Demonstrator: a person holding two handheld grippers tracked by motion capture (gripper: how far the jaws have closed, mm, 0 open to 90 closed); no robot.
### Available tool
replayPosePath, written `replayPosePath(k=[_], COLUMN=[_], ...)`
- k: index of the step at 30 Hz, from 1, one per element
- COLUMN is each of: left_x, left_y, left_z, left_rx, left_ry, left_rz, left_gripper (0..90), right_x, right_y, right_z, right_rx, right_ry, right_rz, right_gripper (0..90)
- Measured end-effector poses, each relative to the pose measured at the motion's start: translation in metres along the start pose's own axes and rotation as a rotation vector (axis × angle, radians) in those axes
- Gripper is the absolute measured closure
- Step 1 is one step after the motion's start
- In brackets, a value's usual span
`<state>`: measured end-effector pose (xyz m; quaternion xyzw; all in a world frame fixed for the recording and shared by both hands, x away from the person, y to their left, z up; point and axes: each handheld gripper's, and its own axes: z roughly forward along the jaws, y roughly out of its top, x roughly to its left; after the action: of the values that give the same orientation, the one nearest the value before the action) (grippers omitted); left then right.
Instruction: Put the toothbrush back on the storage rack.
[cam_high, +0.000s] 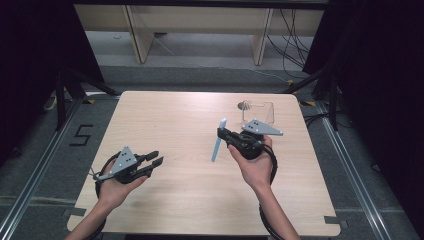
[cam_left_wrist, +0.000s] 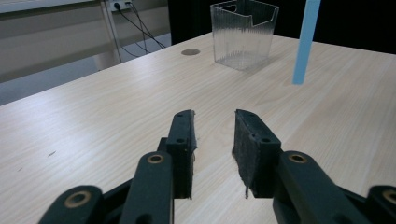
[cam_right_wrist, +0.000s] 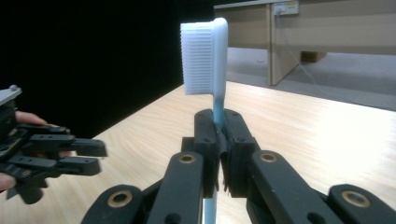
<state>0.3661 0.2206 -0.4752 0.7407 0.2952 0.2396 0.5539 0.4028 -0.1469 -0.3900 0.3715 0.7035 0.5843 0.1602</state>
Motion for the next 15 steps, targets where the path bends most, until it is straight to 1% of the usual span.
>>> replayPosePath(k=[1, 2, 3, 4, 5, 6, 7, 8, 9, 11, 12, 13, 14, 15], left_x=[0.001, 0.001, 0.001, 0.001, 0.001, 0.001, 0.001, 0.002, 0.001, 0.003, 0.004, 0.005, 0.006, 0.007], left_y=[-0.002, -0.003, -0.005, -0.007, -0.008, -0.009, -0.011, -0.012, -0.014, -0.017, -0.018, -0.019, -0.020, -0.021], left_z=[-0.003, -0.004, -0.005, -0.007, -0.009, -0.010, -0.011, -0.011, -0.014, -0.017, -0.018, -0.020, -0.021, -0.023], left_rx=[0.004, 0.005, -0.009, -0.002, 0.002, 0.000, -0.009, -0.016, -0.001, -0.007, -0.020, -0.010, -0.022, -0.021], left_ry=[0.012, 0.018, 0.018, 0.028, 0.035, 0.039, 0.043, 0.045, 0.060, 0.066, 0.069, 0.080, 0.085, 0.088], left_rz=[-0.001, -0.002, -0.006, -0.006, -0.004, -0.007, -0.011, -0.014, -0.023, -0.034, -0.041, -0.046, -0.059, -0.067], left_gripper=[65.4, 64.7, 63.9, 63.1, 62.1, 60.7, 58.1, 58.1, 57.0, 54.8, 54.2, 53.4, 52.7, 52.0], right_x=[-0.002, -0.004, -0.006, -0.008, -0.008, -0.011, -0.012, -0.012, -0.014, -0.018, -0.019, -0.021, -0.022, -0.024], right_y=[0.000, 0.000, 0.000, 0.000, 0.000, 0.000, 0.000, 0.000, 0.000, 0.001, 0.001, 0.002, 0.003, 0.004], right_z=[-0.001, -0.003, -0.004, -0.005, -0.007, -0.007, -0.010, -0.010, -0.009, -0.012, -0.013, -0.015, -0.017, -0.019], right_rx=[-0.001, -0.010, -0.012, -0.013, -0.007, -0.017, -0.005, -0.005, -0.012, -0.012, -0.016, -0.012, -0.015, -0.023], right_ry=[-0.005, -0.011, -0.018, -0.033, -0.034, -0.043, -0.050, -0.050, -0.055, -0.066, -0.079, -0.085, -0.089, -0.095], right_rz=[0.006, -0.001, 0.006, -0.004, 0.018, -0.009, 0.024, 0.024, 0.005, -0.001, -0.001, 0.009, 0.004, 0.000], right_gripper=[86.4, 86.4, 86.4, 86.4, 86.4, 86.4, 86.4, 86.4, 86.4, 86.4, 86.4, 86.4, 86.4, 86.4])
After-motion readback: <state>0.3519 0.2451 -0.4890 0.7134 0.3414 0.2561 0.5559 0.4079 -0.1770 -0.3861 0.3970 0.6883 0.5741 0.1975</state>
